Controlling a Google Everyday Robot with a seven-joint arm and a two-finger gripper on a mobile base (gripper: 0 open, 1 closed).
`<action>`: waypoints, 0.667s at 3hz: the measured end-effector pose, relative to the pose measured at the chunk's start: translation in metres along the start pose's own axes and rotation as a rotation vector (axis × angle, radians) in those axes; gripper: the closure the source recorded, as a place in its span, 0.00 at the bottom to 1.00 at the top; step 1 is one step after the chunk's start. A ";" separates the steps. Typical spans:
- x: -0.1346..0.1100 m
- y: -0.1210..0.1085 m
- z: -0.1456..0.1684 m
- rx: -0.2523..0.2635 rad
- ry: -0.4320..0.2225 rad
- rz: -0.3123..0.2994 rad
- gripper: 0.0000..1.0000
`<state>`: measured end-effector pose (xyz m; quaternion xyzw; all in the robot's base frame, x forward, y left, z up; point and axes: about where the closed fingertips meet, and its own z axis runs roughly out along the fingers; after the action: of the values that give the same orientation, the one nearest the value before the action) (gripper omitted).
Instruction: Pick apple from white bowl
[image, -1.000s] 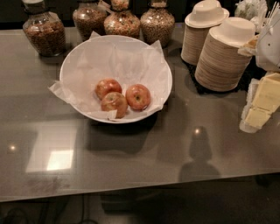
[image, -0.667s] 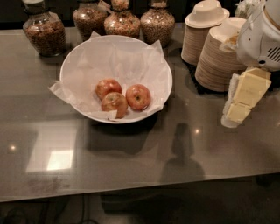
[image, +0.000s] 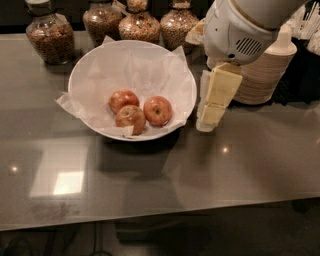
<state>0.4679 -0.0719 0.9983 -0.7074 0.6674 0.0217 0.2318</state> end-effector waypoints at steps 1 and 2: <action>-0.001 0.000 0.000 0.005 0.000 -0.001 0.00; -0.009 -0.010 0.016 0.018 -0.069 0.018 0.00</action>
Offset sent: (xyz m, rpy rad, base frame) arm 0.0387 0.0349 -0.0284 0.2120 -0.0115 -0.0077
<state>0.4808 -0.0580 0.9898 -0.6981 0.6654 0.0419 0.2610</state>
